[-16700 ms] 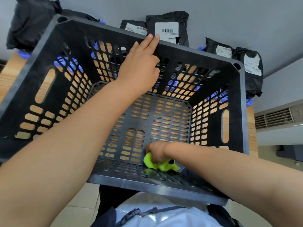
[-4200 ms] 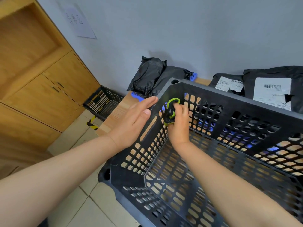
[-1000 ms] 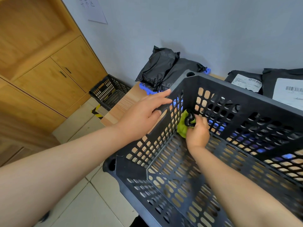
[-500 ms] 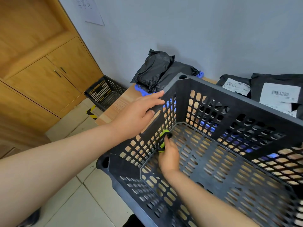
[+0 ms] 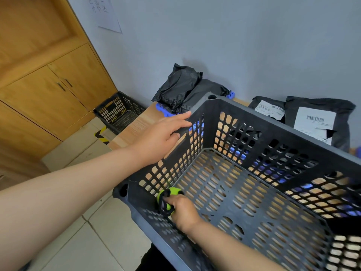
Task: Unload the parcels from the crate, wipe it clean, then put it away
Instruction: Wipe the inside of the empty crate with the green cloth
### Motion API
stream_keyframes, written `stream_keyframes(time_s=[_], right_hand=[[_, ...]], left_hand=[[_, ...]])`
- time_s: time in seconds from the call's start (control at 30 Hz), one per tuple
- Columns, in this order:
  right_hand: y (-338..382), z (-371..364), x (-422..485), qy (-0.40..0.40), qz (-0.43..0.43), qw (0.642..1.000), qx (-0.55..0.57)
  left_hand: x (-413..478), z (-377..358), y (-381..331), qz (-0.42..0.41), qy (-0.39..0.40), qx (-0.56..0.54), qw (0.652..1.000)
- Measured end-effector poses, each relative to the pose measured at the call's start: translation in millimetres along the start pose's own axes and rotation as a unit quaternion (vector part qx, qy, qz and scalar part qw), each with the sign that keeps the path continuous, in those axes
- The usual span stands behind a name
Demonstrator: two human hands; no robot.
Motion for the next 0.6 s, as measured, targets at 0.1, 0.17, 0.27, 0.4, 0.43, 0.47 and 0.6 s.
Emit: stream_keyframes(time_s=[0.1, 0.17, 0.27, 0.4, 0.43, 0.47, 0.6], right_hand=[[-0.6, -5.5, 5.0, 0.061, -0.018, 0.998, -0.013], [-2.9, -2.3, 2.7, 0.082, -0.022, 0.996, 0.011], [-3.3, 13.6, -7.4, 0.048, -0.03, 0.996, 0.073], [5.4, 68.1, -38.9, -0.198, -0.026, 0.973, 0.119], [10.2, 82.3, -48.0, -0.256, -0.011, 0.959, 0.123], [15.2, 96.3, -55.9, -0.319, 0.013, 0.94, 0.117], [31.0, 147.8, -74.0, -0.521, 0.059, 0.85, 0.043]], left_hand=[[1.4, -2.2, 2.2, -0.009, 0.001, -0.019, 1.0], [1.9, -3.5, 3.1, -0.017, 0.003, -0.026, 1.0], [2.4, -3.8, 4.5, -0.024, -0.005, -0.022, 0.999], [3.2, -2.5, 3.5, -0.036, -0.012, -0.029, 0.999], [3.4, -2.5, 2.9, -0.039, -0.013, -0.031, 0.999], [2.9, -3.1, 3.1, -0.04, -0.014, -0.031, 0.999], [2.4, -1.5, 2.6, -0.051, -0.017, -0.023, 0.998]])
Point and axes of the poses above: each hand's wrist, its own x-axis towards the middle knuckle, its own z-axis out of the back of the hand, y = z × x, the point moved 5 cm from there along x, towards the middle knuckle, and after that the axes turned 14 degrees about y, right-handed, at the moved point
